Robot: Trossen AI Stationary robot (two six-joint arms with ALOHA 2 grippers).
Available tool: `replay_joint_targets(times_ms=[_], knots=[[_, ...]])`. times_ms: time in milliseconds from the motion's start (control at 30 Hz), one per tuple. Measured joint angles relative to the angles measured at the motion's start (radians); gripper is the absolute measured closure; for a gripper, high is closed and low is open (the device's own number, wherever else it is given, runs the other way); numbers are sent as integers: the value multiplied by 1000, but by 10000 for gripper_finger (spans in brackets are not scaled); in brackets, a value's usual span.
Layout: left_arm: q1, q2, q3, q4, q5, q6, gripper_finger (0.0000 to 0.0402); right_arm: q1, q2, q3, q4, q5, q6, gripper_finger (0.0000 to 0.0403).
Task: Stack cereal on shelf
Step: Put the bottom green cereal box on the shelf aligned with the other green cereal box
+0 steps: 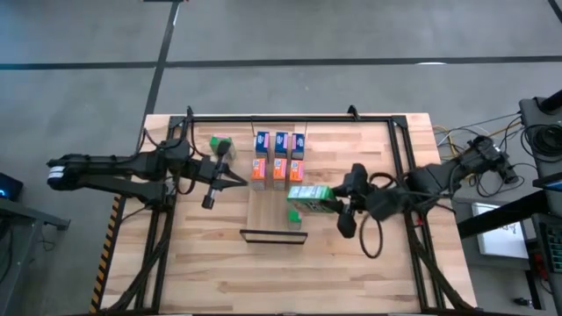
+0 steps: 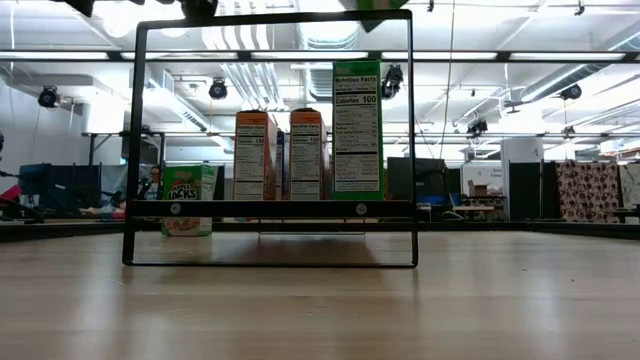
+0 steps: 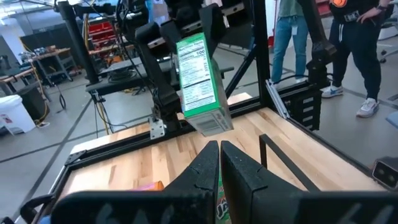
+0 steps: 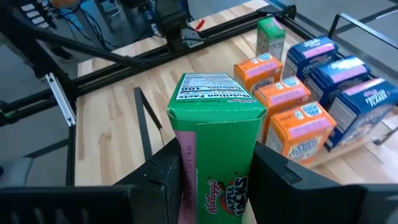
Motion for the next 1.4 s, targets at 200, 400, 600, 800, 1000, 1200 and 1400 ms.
replay_joint_targets(times_ms=[200,400,600,800,1000,1200,1400], knots=[[1,-47,0,-62,-73,35,401,-66,17,0,58,-74,-50,273],[1,-90,0,-109,-87,43,401,-129,37,0,101,-134,-109,273],[1,-117,0,-143,-104,47,401,-183,88,44,113,-196,-188,273],[1,-126,0,-145,-104,47,401,-220,174,132,105,-246,-278,273],[1,-130,0,-159,-104,47,401,-246,271,240,63,-287,-355,273],[0,-140,0,-161,-104,47,401,-251,374,368,-43,-289,-423,273],[0,-154,0,-177,-104,47,401,-254,491,512,-147,-306,-475,273]])
